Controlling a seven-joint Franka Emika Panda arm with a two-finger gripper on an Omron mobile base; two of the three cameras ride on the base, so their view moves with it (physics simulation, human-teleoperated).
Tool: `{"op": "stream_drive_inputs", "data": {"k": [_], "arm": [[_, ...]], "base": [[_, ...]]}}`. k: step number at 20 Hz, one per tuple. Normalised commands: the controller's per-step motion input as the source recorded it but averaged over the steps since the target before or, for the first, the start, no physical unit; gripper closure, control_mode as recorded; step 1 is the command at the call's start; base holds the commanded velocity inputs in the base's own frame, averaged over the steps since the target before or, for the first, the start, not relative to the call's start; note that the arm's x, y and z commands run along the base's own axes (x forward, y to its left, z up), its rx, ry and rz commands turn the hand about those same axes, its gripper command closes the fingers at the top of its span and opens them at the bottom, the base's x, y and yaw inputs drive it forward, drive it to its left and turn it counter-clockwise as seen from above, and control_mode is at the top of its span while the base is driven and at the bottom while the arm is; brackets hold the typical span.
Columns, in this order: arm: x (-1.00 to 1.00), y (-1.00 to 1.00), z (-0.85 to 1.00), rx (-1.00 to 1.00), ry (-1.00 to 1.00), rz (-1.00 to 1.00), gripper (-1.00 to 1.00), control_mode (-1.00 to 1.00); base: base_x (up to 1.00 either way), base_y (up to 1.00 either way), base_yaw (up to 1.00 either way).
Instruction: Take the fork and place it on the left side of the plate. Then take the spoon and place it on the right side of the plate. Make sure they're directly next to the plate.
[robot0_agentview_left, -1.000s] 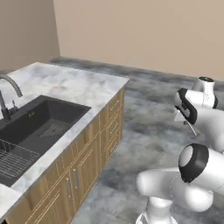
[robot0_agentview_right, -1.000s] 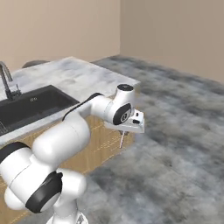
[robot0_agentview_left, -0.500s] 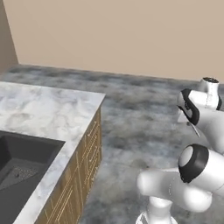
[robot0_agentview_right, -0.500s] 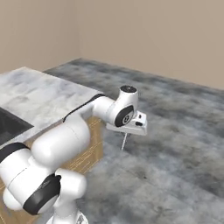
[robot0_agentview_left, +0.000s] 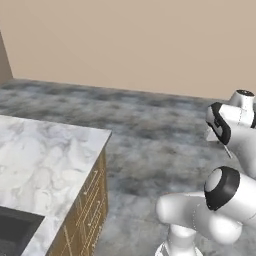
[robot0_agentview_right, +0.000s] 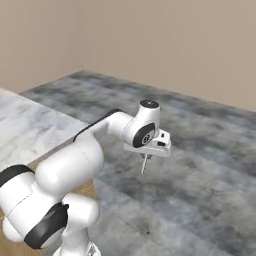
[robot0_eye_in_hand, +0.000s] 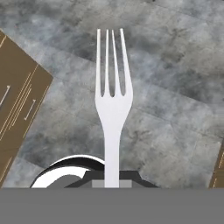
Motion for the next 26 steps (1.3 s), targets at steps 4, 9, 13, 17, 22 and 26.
{"op": "stream_drive_inputs", "data": {"k": [4, 9, 13, 17, 22, 26], "arm": [[0.00, 0.00, 0.00, 0.00, 0.00, 0.00, 1.00, 1.00], [0.00, 0.00, 0.00, 0.00, 0.00, 0.00, 1.00, 1.00], [0.00, 0.00, 0.00, 0.00, 0.00, 0.00, 1.00, 1.00], [0.00, 0.00, 0.00, 0.00, 0.00, 0.00, 1.00, 1.00], [0.00, 0.00, 0.00, 0.00, 0.00, 0.00, 1.00, 1.00], [0.00, 0.00, 0.00, 0.00, 0.00, 0.00, 1.00, 1.00]], "base": [[1.00, -0.26, 0.06], [1.00, -0.17, 0.11], [1.00, -0.04, 0.16], [1.00, 0.00, 0.22], [1.00, 0.00, 0.31], [1.00, 0.00, 0.39]]}}
